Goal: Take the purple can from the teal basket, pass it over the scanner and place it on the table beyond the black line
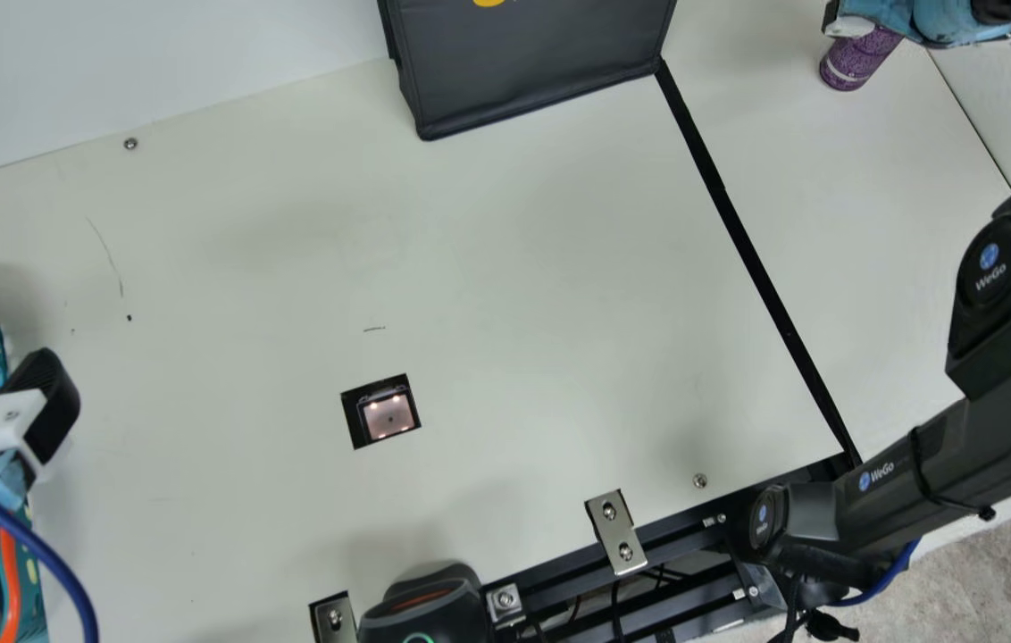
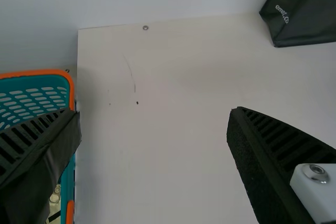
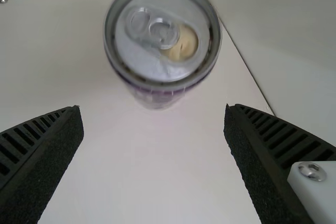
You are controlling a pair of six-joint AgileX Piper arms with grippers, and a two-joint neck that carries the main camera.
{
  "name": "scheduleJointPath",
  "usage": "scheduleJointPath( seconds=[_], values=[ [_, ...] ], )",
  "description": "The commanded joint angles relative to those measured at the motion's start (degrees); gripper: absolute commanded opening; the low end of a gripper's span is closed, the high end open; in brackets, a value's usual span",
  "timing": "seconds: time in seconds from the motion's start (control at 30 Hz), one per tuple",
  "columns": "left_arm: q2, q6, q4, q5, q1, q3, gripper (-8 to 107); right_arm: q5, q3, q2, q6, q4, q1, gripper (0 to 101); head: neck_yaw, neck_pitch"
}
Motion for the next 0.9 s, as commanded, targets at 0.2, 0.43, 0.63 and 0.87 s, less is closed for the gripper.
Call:
scheduleJointPath(
  seconds=[0.2, 0.43, 0.63, 0.87],
  values=[
    [0.00, 0.00, 0.00, 0.00, 0.00, 0.00, 90, -5.22, 16.84, -10.05, 0.89, -0.97, 0.32, 95, -0.13, -1.66],
    [0.00, 0.00, 0.00, 0.00, 0.00, 0.00, 90, -9.95, 30.88, -20.92, 0.53, -1.77, 0.91, 95, -0.13, -1.66],
    [0.00, 0.00, 0.00, 0.00, 0.00, 0.00, 90, -14.03, 43.53, -34.56, 0.99, -4.07, 2.60, 95, -0.13, -1.66],
    [-0.78, 0.28, -0.12, 1.00, 0.97, -0.33, 90, -12.98, 46.62, -40.43, 2.07, -5.04, 4.87, 95, 1.21, -1.66]
  ],
)
